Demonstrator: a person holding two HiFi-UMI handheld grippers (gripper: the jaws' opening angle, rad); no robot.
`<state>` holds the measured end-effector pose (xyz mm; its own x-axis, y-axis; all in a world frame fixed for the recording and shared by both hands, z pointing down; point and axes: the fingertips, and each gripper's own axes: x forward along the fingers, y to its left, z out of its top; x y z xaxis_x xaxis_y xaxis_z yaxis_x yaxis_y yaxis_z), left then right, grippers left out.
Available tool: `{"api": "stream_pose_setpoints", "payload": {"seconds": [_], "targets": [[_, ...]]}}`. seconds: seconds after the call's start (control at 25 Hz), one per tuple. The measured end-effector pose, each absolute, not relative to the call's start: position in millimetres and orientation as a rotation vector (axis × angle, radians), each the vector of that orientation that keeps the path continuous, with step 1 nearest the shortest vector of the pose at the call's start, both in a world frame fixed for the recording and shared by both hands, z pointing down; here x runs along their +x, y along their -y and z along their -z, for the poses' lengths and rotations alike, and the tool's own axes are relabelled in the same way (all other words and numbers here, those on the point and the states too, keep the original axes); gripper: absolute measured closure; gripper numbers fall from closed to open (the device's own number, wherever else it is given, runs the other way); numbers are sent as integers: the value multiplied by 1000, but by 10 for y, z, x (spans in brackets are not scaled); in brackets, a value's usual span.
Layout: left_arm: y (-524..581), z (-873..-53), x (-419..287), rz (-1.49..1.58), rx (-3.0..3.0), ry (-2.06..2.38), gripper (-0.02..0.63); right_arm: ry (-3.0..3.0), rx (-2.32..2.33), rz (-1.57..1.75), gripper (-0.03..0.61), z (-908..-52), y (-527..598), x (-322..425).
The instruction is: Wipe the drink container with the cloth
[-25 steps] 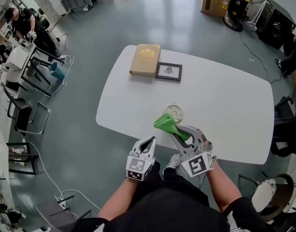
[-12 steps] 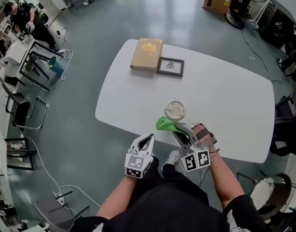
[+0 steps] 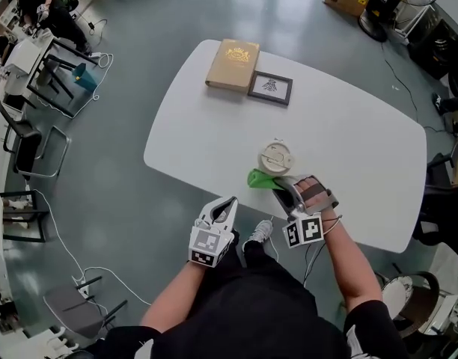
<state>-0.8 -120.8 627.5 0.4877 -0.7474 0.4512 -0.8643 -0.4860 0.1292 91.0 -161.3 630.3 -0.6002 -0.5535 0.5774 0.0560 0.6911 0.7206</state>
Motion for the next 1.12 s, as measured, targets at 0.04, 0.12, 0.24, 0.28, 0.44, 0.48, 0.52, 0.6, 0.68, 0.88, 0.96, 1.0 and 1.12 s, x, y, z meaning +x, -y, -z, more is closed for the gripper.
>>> {"api": "stream_pose_setpoints", "payload": {"seconds": [0.04,0.12,0.24,0.28,0.44,0.48,0.52,0.6,0.68,0.88,0.96,1.0,1.12], "targets": [[1192,-6295,-13,-483,2392,1352,604,2048,383,895,480,-6348,1615,909],[1172,-6310,-22,-485,2381,1353,604,2044,386,862,480,-6446,1616,907],[1168,-6300,-34,-486,2382,1358,604,2041,387,812,479,-6582,1632,911],[1165,-6298,-38,-485,2384,1359,604,2041,385,796,479,-6629,1639,916],[1119,-6331,-78,-500,2370,1357,604,2052,386,746,477,-6811,1654,919],[1111,-6346,-91,-504,2367,1358,604,2049,387,730,476,-6847,1658,919],[1107,-6351,-103,-508,2363,1360,604,2044,388,716,476,-6887,1661,922],[1102,-6342,-117,-515,2356,1366,604,2031,389,698,474,-6971,1668,934],[1099,-6327,-126,-520,2355,1371,604,2026,400,673,474,-7022,1677,942],[1121,-6303,-195,-522,2346,1398,604,2034,444,609,474,-7059,1663,930],[1158,-6262,-261,-504,2336,1416,604,2054,483,586,474,-6997,1629,903],[1191,-6237,-293,-499,2341,1416,604,2068,515,574,474,-6932,1616,878],[1301,-6188,-356,-519,2380,1385,604,2105,614,542,474,-6693,1556,759]]}}
